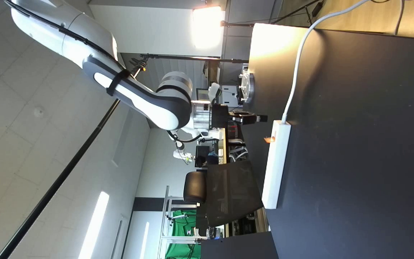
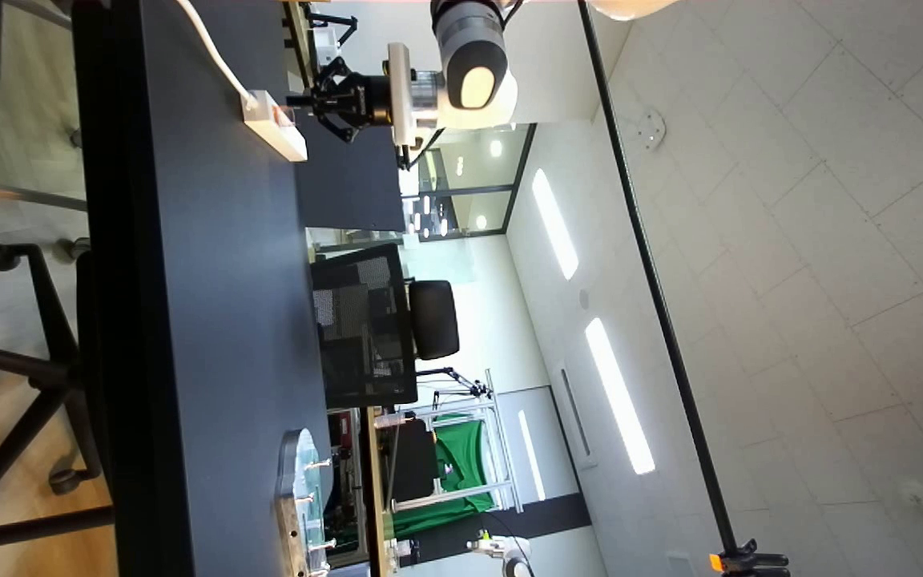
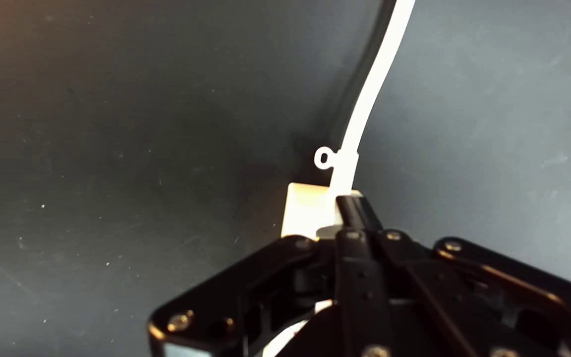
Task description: Press the power button of the extension cord.
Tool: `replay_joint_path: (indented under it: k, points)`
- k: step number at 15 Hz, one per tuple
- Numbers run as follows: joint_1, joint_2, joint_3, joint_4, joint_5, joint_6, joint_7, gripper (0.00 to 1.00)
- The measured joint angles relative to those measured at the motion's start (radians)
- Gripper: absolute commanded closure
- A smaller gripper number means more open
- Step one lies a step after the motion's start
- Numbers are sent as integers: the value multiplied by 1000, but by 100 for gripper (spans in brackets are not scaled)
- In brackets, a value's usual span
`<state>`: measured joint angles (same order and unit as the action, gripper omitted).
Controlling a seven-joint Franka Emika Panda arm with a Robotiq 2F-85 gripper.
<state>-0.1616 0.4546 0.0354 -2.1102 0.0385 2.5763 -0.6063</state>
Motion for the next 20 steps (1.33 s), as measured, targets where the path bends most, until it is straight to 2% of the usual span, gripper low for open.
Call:
replay_joint_path:
  k: [5, 8, 20]
  points:
    - [-3, 81, 8, 28, 0, 100, 0, 100]
    - [-4, 90, 11, 38, 0, 121, 0, 100]
    - [-3, 128, 23, 120, -2, 47, 20, 100]
